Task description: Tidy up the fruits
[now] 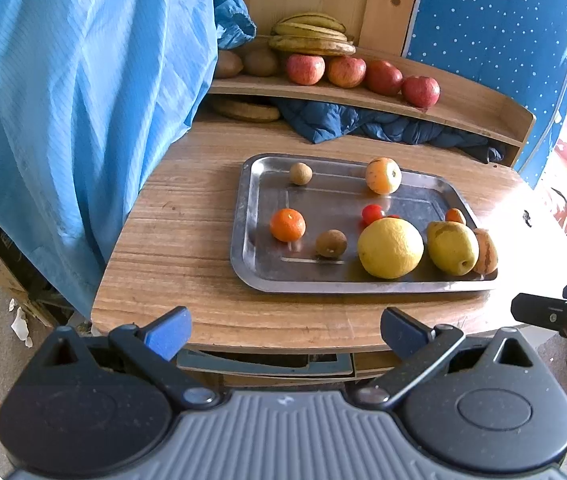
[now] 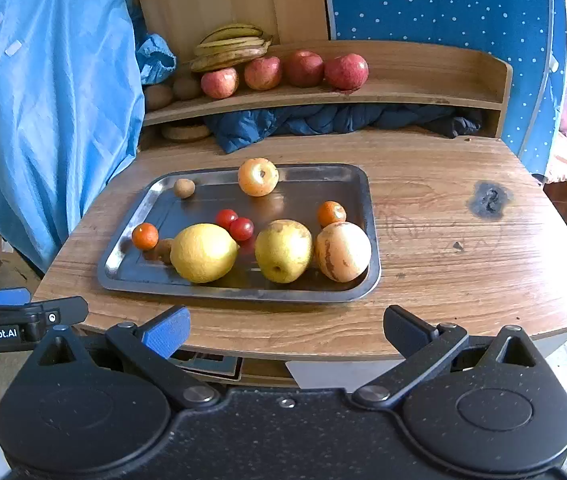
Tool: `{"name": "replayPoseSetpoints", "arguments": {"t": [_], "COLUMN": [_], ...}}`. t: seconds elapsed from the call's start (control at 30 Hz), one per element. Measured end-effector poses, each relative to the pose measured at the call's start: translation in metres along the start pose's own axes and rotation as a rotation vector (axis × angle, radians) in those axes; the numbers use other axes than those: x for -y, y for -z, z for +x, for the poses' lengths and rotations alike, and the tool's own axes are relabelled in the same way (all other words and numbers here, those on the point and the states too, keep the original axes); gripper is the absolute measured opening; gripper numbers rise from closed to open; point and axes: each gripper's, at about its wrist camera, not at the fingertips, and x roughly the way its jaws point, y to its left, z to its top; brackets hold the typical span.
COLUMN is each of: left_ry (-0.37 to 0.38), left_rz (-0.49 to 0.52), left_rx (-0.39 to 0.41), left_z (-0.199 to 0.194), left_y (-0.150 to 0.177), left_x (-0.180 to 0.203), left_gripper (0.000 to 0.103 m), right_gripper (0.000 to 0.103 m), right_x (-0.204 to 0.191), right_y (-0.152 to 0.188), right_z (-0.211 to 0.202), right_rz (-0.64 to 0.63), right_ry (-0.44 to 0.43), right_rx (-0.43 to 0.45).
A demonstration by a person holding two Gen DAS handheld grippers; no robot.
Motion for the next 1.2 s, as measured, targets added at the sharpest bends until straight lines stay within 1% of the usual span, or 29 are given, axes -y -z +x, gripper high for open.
{"name": "replayPoseSetpoints", "arguments": {"t": [0.3,1.2], "left_ry": [-0.008,-0.010], "left_rz": [-0.006,-0.011], "left_rx": [0.003,0.006], "left_z": [-0.0005,0.0021], "left_y": [-0.0002,-0.0019], "left_x": [-0.0016,-0.0006], "left_gripper": [0.102,0.102], "right_gripper": [0.102,0.102], "right_x": [-0.0024,-0.0004], "right_y": [0.0008,-0.0005], "right_z": [0.0029,0.0050], "right_rz": [-0.007,-0.009], "right_ry": [-0.012,-0.012], "right_rx": [-0.006,-0.008]}}
